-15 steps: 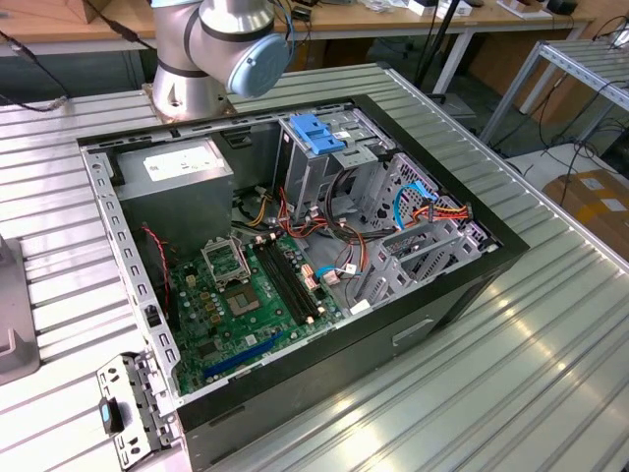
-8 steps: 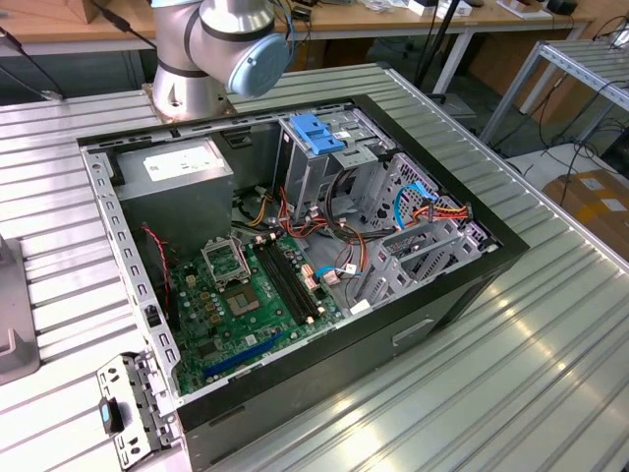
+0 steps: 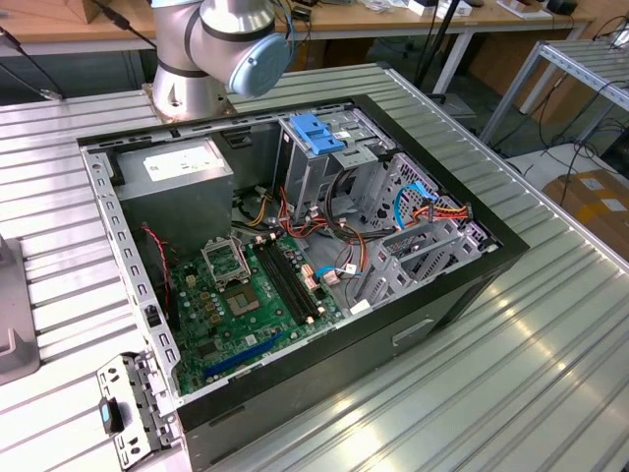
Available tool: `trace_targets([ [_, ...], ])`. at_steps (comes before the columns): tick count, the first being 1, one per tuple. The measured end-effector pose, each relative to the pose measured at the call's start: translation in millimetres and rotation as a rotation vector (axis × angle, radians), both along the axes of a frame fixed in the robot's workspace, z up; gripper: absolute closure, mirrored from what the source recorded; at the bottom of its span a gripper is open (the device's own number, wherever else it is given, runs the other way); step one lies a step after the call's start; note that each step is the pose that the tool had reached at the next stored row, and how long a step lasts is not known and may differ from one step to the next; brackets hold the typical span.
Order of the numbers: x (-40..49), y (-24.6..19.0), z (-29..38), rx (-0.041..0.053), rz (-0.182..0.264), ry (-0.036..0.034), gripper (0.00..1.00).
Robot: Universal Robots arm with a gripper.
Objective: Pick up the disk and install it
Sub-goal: 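Pick up the disk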
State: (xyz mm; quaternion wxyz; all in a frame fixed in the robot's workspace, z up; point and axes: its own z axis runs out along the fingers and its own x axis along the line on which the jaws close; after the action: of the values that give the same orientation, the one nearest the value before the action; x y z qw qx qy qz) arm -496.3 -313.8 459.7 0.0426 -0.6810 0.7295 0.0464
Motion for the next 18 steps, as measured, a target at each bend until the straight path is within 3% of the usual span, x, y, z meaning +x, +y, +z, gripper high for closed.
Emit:
trace_targets([
  [4,0.2,-8.8,-0.1,-0.0224,0.0,0.0001,0.63],
  [7,0.8,-15.6,-0.4,-0.0306,0.0,0.0001,0.63],
  [12,9.3,-30.2,-1.3,-0.0341,0.0,0.0005,0.63],
  [18,29.8,-44.4,-2.1,-0.037,0.0,0.0024,0.63],
])
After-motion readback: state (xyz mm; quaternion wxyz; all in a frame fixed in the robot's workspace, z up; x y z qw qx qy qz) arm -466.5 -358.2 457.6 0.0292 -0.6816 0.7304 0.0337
